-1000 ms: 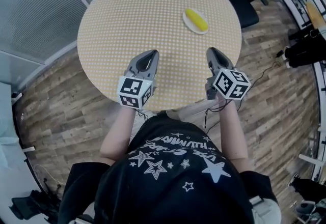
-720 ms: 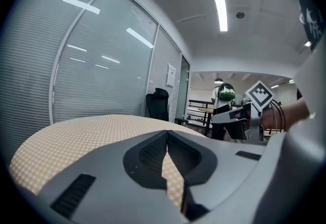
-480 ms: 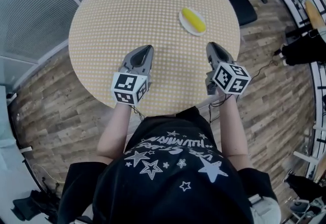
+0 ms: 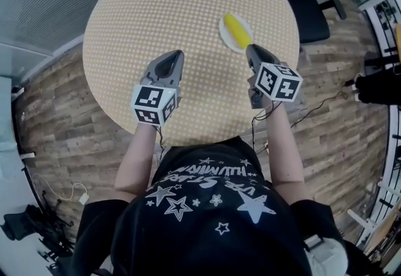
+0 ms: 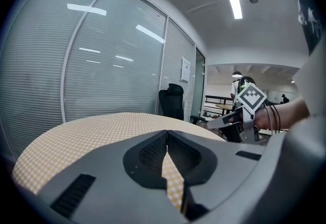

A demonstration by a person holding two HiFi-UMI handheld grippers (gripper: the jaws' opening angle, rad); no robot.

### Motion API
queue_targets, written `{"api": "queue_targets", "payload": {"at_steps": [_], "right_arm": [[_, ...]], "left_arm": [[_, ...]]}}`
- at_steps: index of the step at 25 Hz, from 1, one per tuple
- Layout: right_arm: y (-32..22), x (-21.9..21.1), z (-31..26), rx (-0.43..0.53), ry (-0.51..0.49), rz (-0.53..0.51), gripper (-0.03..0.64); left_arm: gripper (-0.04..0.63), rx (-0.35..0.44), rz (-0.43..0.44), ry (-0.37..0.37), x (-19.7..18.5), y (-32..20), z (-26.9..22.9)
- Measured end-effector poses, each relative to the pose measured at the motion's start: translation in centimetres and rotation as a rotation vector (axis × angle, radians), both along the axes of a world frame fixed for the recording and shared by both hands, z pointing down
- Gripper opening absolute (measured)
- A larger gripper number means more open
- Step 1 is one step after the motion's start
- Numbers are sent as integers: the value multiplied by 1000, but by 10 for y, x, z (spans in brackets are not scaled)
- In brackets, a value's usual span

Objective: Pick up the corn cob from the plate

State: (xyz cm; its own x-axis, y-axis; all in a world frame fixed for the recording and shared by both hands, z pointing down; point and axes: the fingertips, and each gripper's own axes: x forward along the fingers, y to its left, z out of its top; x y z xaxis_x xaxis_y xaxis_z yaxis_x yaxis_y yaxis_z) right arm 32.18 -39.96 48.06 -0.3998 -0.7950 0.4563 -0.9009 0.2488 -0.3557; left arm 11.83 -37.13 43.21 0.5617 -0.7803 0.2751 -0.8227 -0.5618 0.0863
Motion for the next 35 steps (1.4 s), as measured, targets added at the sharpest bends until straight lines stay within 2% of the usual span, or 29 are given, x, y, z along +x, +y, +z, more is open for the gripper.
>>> {"api": "queue_targets", "payload": {"at_steps": [8,14,18,27,35], "right_arm": [[-45,2,36,-120,40,-149,56],[-78,-4,59,-184,102,-235,210],[-94,-11,77,-231,145,-278,265],[-117,-22,112,-302,349,-380,272],[-125,-25,135,-369,458,-400,270]], "left_arm": [[9,-34,-60,-44,26,-23,14],[9,-37,-81,-60,39,-41,22],[9,-52,-102,-68,37,-48,30],[9,-82,-139,-39,24,-58,42],[9,-103,-150,-21,11,-61,53]]}}
